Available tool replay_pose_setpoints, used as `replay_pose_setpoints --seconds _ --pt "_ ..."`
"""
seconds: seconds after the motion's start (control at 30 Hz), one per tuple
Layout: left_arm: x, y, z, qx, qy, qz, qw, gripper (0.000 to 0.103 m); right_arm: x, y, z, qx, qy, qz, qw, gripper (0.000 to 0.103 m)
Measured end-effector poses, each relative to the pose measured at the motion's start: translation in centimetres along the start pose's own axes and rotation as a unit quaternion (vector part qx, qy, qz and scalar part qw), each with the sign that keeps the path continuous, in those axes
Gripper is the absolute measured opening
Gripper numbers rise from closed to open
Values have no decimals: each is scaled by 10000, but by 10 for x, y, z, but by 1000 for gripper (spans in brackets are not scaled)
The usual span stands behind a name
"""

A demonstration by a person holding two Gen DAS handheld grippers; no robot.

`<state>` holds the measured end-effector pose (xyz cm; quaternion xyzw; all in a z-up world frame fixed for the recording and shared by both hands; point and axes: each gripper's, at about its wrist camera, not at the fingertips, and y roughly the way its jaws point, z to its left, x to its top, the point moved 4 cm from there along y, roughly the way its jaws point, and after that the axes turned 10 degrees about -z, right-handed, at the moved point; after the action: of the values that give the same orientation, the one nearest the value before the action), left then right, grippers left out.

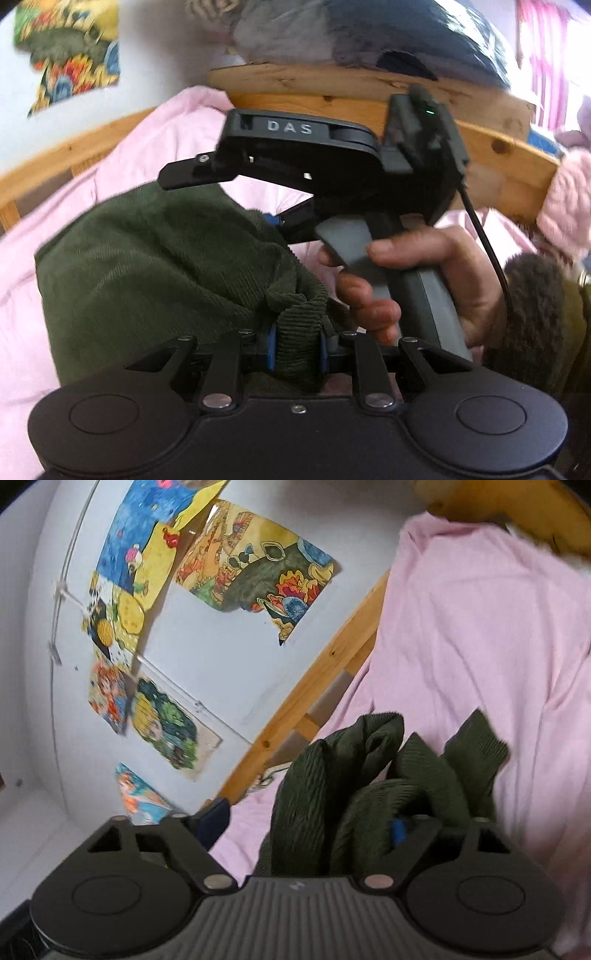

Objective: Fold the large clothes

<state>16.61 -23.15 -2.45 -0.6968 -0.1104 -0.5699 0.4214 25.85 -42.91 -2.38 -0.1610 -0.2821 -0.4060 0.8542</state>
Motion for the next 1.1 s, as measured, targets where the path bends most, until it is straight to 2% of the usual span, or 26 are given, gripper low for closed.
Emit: replay_pose_setpoints --seconds 0.03,0.1,0.13,0.17,0.23,0.37,0.57,0.67,0.73,0.83,0.9,0.93,1.03,1.1 --pt "-1 0 2 -24 -76 -17 10000 22 0 -1 1 -18 -47 -15 10000 74" --pt "-1 2 4 -55 -157 -57 9998 22 -1 -3 3 -94 -237 -31 9997 55" --pt "-2 2 5 -54 -188 -69 9998 22 0 -6 5 -143 -374 -63 9992 39" --pt "-2 1 6 -55 -215 -79 9997 22 0 -8 8 -164 -468 -98 9987 32" --pt "-3 -1 6 -102 -286 -126 9995 22 2 -14 16 -144 -695 -193 9973 27" --pt "-1 -4 -2 -213 -153 -257 9993 22 2 -25 34 -215 -1174 -318 9923 27" --pt "-8 16 -4 -321 -215 -10 9993 24 -3 -25 4 -1075 -1154 46 9875 21" --pt "-20 30 10 -330 -693 318 9965 25 -12 -19 -17 -1276 -854 306 9877 20" --pt "-21 28 19 -432 -1023 272 9934 29 -12 -18 -23 -1285 -715 325 9886 20" --pt "-14 14 27 -679 -1209 121 9903 42 -17 -16 -14 -1434 -1128 336 9826 20" --pt "-10 2 30 -755 -1272 17 9890 65 -20 -13 -4 -1557 -1412 302 9772 20" --pt "-7 -7 33 -714 -1322 -105 9886 69 -21 -13 0 -1603 -1536 275 9747 20" --pt "-1 -34 48 -434 -1516 -496 9862 76 -23 -16 15 -1779 -2076 196 9617 19" --pt "1 -51 66 80 -1625 -797 9834 85 -27 -17 26 -1880 -2497 174 9497 18"
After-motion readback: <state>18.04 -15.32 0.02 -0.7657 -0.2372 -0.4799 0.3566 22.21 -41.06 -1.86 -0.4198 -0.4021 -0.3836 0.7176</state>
